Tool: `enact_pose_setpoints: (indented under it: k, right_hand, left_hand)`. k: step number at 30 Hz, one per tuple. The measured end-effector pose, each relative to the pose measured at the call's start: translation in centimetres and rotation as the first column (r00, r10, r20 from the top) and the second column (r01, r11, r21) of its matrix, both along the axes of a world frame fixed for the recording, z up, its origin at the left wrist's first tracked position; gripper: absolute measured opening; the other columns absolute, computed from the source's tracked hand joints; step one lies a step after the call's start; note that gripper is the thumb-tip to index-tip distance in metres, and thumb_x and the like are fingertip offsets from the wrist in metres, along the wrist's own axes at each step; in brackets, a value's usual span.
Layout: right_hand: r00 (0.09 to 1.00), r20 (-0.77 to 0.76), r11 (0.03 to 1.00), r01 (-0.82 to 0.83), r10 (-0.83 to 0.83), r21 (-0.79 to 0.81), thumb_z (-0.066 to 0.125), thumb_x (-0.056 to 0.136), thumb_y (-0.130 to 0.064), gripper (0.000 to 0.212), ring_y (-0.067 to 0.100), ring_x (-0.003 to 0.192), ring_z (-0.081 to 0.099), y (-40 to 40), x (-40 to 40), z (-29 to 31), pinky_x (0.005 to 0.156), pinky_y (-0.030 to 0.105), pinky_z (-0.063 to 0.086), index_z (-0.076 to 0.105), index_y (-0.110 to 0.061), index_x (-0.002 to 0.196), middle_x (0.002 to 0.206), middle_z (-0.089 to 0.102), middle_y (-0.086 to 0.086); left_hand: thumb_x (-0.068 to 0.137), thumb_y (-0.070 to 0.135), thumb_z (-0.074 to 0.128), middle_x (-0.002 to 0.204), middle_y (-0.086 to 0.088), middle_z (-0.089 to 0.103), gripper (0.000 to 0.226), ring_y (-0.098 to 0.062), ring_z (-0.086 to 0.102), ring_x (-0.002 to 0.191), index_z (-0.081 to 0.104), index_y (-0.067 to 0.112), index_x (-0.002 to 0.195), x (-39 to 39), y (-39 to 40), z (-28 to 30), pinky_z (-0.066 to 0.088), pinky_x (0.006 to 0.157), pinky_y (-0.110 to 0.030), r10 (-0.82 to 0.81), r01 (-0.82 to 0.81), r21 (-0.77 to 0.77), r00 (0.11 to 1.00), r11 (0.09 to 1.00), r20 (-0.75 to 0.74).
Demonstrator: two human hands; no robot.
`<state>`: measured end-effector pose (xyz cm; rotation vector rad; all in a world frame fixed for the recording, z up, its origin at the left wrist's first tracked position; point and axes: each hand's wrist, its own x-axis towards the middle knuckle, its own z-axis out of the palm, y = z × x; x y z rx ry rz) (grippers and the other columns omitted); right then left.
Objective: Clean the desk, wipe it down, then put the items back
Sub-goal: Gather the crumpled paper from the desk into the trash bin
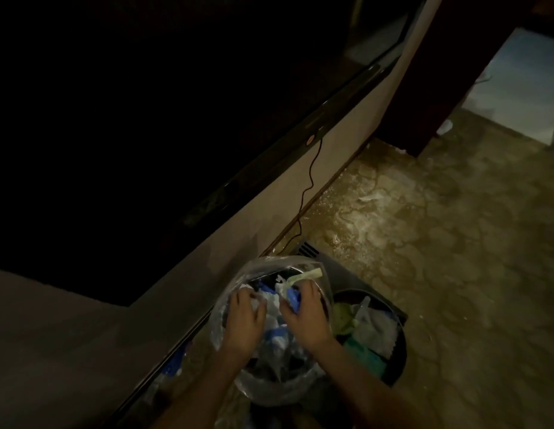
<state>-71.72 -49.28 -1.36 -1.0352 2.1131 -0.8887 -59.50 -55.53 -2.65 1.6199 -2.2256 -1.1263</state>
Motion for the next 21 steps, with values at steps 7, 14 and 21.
enact_pose_setpoints:
  k: [7,14,21]
  right_hand:
    - [0.99,0.069,0.945,-0.135,0.119,0.298,0.063,0.086,-0.025,0.044,0.011,0.114,0.044,0.5,0.1,-2.5,0.092,0.023,0.035,0.043,-0.022,0.125,0.12,0.041,-0.006]
    - [0.936,0.072,0.737,-0.317,0.344,0.598,0.072,0.079,-0.032,0.062,0.022,0.118,0.048,0.5,-0.2,-3.6,0.101,0.035,0.041,0.042,-0.016,0.131,0.133,0.045,0.007]
    - [0.893,0.258,0.784,-0.448,0.369,0.429,0.075,0.076,-0.035,0.074,0.013,0.121,0.046,0.7,-1.2,-0.6,0.105,0.026,0.036,0.04,-0.014,0.138,0.132,0.048,-0.002]
  left_hand:
    - [0.097,0.024,0.044,0.13,-0.007,0.041,0.031,-0.015,0.043,0.116,0.042,0.015,0.127,0.0,-0.6,-1.9,0.039,0.098,-0.026,-0.103,0.094,0.076,0.986,0.993,0.129]
    - [0.101,0.031,0.033,0.129,-0.004,0.04,0.032,-0.014,0.041,0.114,0.038,0.018,0.129,-0.8,0.6,-3.1,0.034,0.098,-0.024,-0.2,0.194,0.05,0.96,0.98,0.194]
    - [0.1,0.041,0.028,0.138,-0.007,0.036,0.041,-0.021,0.031,0.129,0.036,0.018,0.134,-0.4,1.8,-2.3,0.021,0.109,-0.036,-0.234,0.218,0.09,0.943,0.972,0.236]
